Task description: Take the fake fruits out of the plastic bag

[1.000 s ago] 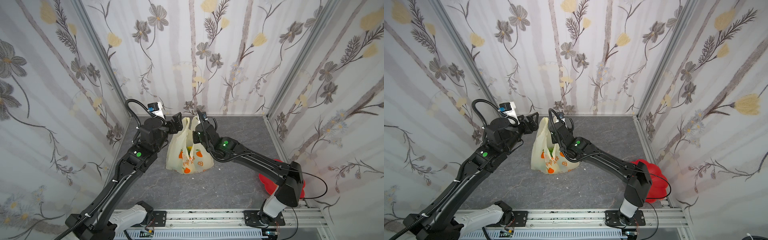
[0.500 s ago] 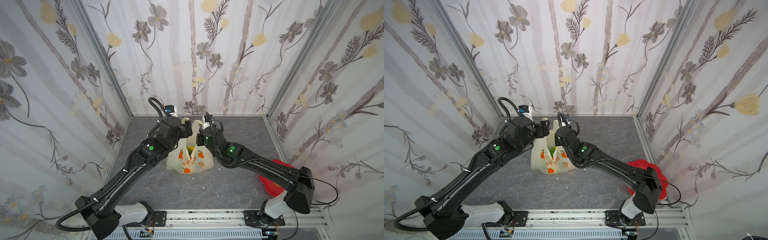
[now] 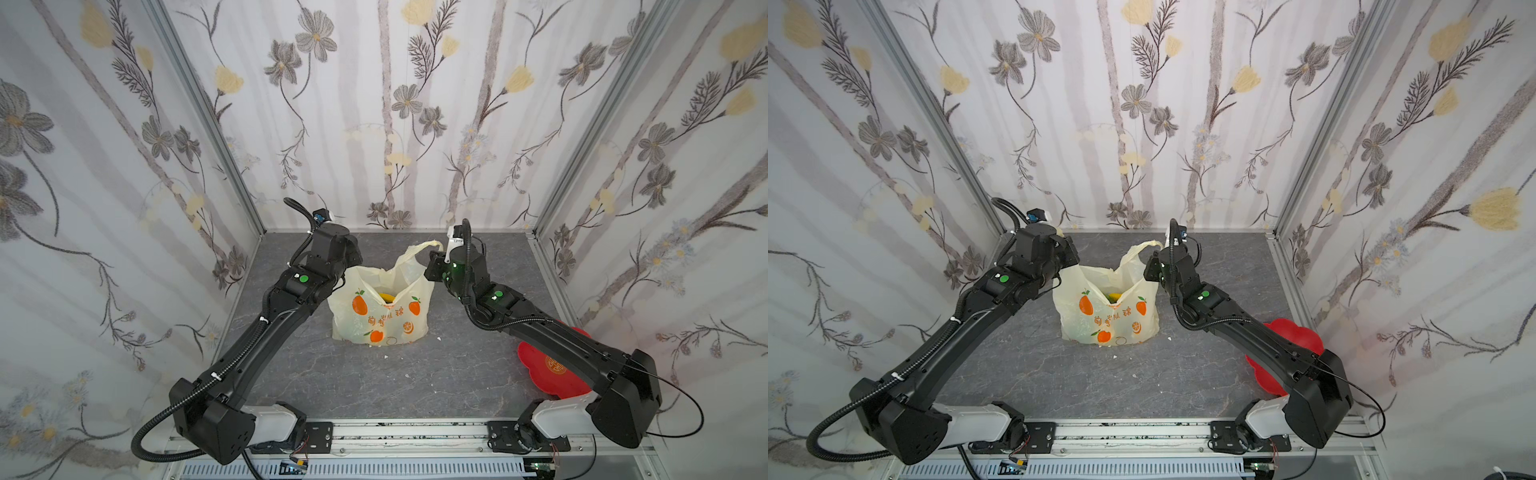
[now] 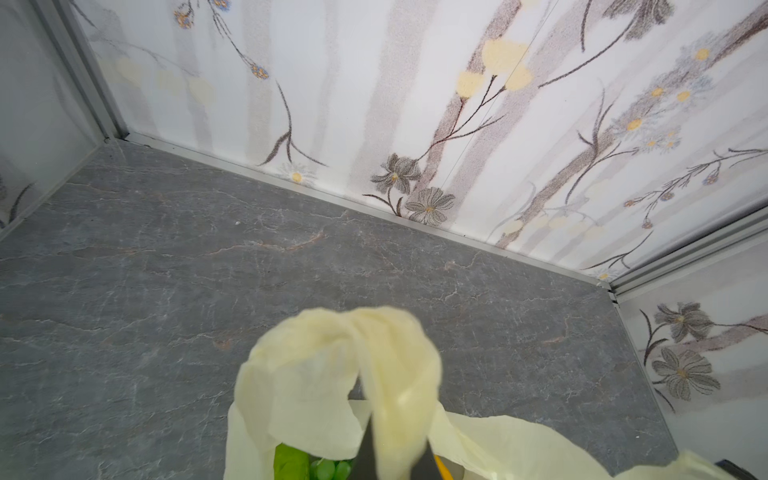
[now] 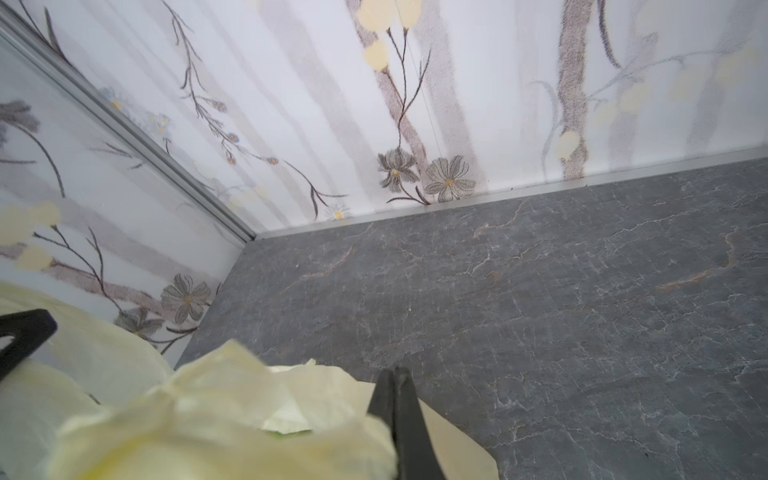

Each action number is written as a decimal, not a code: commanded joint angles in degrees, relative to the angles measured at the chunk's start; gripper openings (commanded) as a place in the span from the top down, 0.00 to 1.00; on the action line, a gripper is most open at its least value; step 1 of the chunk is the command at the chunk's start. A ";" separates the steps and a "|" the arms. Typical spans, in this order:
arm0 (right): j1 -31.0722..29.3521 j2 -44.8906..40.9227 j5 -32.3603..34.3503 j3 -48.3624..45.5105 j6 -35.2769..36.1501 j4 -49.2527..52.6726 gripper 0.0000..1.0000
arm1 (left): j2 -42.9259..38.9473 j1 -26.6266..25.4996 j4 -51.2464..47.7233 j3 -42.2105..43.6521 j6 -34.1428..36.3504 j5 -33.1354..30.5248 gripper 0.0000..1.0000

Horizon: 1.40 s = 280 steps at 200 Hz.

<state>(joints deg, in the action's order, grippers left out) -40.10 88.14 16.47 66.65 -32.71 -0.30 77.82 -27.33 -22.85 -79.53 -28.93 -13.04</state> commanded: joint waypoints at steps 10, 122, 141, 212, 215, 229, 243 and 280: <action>3.44 -3.33 -6.02 -0.74 -3.42 -4.85 1.00 | 2.64 1.37 5.76 -6.97 -0.74 5.79 1.00; 5.99 -13.93 -12.54 -30.18 -16.59 -16.12 1.00 | -24.85 10.44 23.29 43.52 -16.30 3.30 1.00; 5.46 -11.73 -12.76 -32.84 -17.92 -16.82 1.00 | -26.63 15.67 23.21 50.58 -19.12 7.60 1.00; 2.27 -13.31 -8.15 -32.50 -15.88 -13.09 1.00 | -24.95 15.00 17.15 46.20 -13.50 10.30 0.82; 2.00 -13.45 -7.69 -32.11 -15.54 -12.76 1.00 | -25.18 14.47 16.18 45.17 -13.04 9.26 0.79; 0.86 -14.03 -6.24 -30.62 -14.44 -11.83 1.00 | -26.48 11.86 10.90 40.82 -11.38 4.51 0.60; -0.28 -14.31 -5.00 -28.97 -13.43 -10.54 1.00 | -27.83 10.50 6.13 37.06 -10.04 0.80 0.44; -2.25 -14.57 -2.15 -25.65 -11.04 -8.09 1.00 | -30.77 10.27 -3.16 27.97 -5.00 -7.90 0.25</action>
<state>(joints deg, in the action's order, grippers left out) -41.60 73.78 10.92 39.42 -45.91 -10.20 48.29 -16.93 -17.47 -46.87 -38.70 -11.90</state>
